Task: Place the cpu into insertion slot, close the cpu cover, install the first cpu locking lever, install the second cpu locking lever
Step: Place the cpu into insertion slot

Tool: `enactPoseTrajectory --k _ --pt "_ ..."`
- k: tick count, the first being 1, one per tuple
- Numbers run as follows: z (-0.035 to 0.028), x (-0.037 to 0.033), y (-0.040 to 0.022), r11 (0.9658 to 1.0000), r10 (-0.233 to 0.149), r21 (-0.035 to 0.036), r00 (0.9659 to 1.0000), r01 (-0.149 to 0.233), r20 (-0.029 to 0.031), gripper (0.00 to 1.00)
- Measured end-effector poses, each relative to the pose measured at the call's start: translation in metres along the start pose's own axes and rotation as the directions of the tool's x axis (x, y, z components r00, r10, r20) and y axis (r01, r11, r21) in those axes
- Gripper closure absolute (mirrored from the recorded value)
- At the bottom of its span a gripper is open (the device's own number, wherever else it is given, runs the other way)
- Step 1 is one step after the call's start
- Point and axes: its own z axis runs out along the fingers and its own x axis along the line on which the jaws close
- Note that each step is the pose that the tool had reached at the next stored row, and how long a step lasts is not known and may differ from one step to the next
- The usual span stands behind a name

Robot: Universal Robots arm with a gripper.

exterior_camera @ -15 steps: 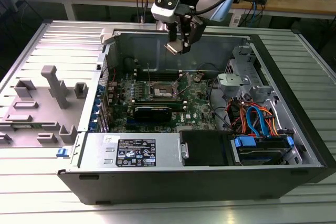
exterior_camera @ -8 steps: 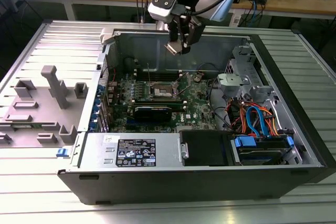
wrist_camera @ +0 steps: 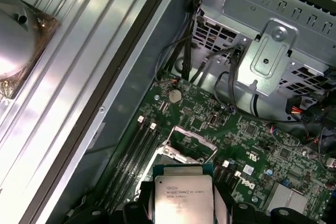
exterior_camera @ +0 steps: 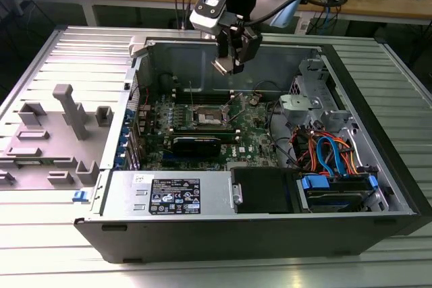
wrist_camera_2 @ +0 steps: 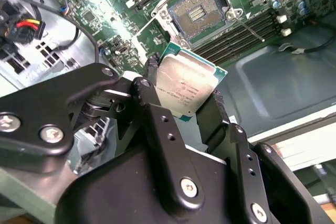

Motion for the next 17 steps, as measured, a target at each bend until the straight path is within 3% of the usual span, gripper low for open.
enactPoseTrajectory --k 1,2,6,10,17 --pt "0.0025 -0.0001 -0.0002 0.9991 0.042 -0.0009 0.9991 -0.042 0.0037 0.46" --pt "0.005 -0.0002 -0.0004 0.9983 0.059 -0.0013 0.9983 -0.059 0.0053 0.46" --pt "0.0149 -0.0001 -0.0014 0.9972 0.075 -0.0019 0.9972 -0.075 0.0066 0.46" --pt "0.0182 -0.0002 -0.0017 0.9899 0.142 -0.0036 0.9898 -0.142 0.0125 0.46" --pt "0.0185 -0.0002 -0.0018 0.9896 0.144 -0.0038 0.9895 -0.144 0.0127 0.46"
